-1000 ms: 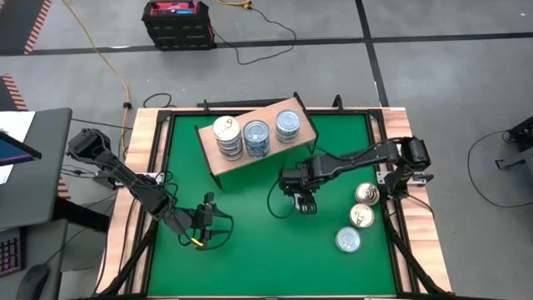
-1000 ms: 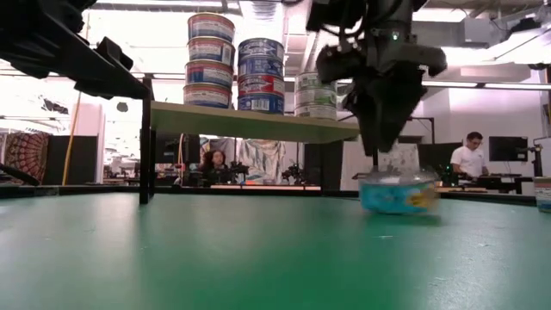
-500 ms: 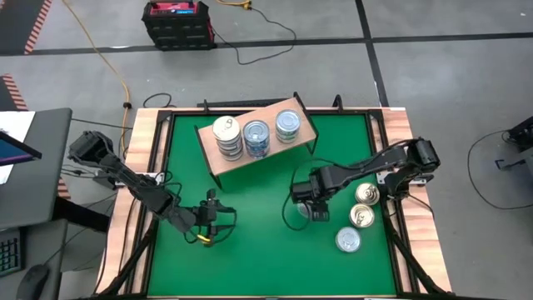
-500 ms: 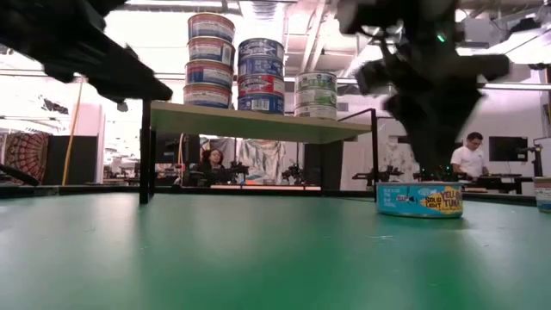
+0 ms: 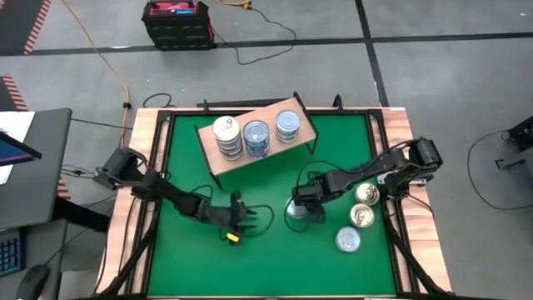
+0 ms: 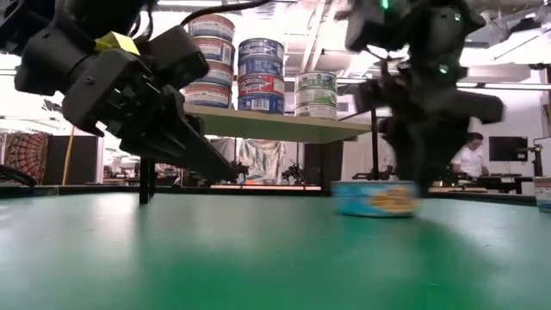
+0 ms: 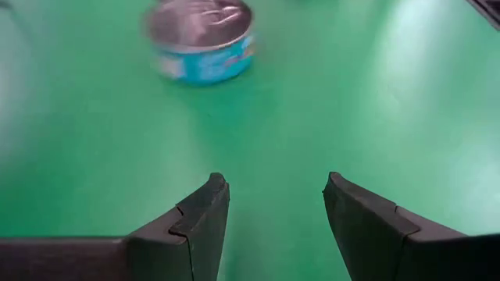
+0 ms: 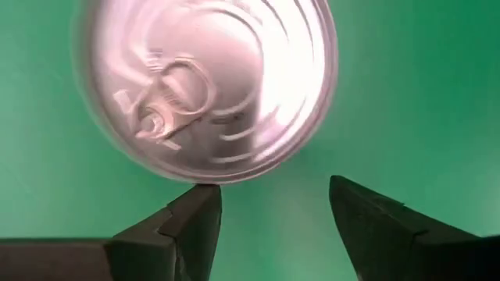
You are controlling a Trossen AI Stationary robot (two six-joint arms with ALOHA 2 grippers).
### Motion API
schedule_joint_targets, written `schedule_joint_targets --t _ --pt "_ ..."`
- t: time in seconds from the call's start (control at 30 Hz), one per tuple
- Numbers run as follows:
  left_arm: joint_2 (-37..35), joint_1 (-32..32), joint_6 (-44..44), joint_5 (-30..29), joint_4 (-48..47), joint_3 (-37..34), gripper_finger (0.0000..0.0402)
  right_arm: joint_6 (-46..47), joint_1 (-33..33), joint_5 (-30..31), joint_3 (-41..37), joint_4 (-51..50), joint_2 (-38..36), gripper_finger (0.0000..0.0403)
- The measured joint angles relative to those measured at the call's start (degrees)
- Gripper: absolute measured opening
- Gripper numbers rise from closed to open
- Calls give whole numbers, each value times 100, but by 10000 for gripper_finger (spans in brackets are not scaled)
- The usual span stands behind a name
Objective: Stack canned seafood by type on shelf
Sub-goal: Stack the yellow blue tuna can on top of the blue tuna can on the shelf
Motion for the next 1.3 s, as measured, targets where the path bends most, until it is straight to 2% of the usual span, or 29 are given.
schedule_joint_targets --t 0.1,0.23,0.3,0.37,0.47,0.63,0.83,1.13,1.3 --pt "86 35 -5 40 -666 363 201 -182 136 -60 1 1066 -11 260" --pt "103 58 2 -398 -1671 809 203 -328 321 -388 106 2326 93 260" --pt "102 56 53 -543 -2153 963 207 -379 411 -365 279 2184 90 260" --pt "102 57 65 -692 -2510 1043 211 -270 450 -18 438 1797 47 260" --pt "101 160 146 -520 -2540 1061 212 74 380 411 456 1183 62 260" --pt "137 421 124 139 -2294 1061 208 371 238 432 295 1162 501 260" --pt "138 552 436 457 -2043 1074 206 398 233 304 304 2055 943 260" --pt "140 541 483 542 -2594 1053 205 77 297 395 450 3461 852 260" --pt "149 541 428 539 -2488 1066 205 -227 247 508 564 4528 877 260"
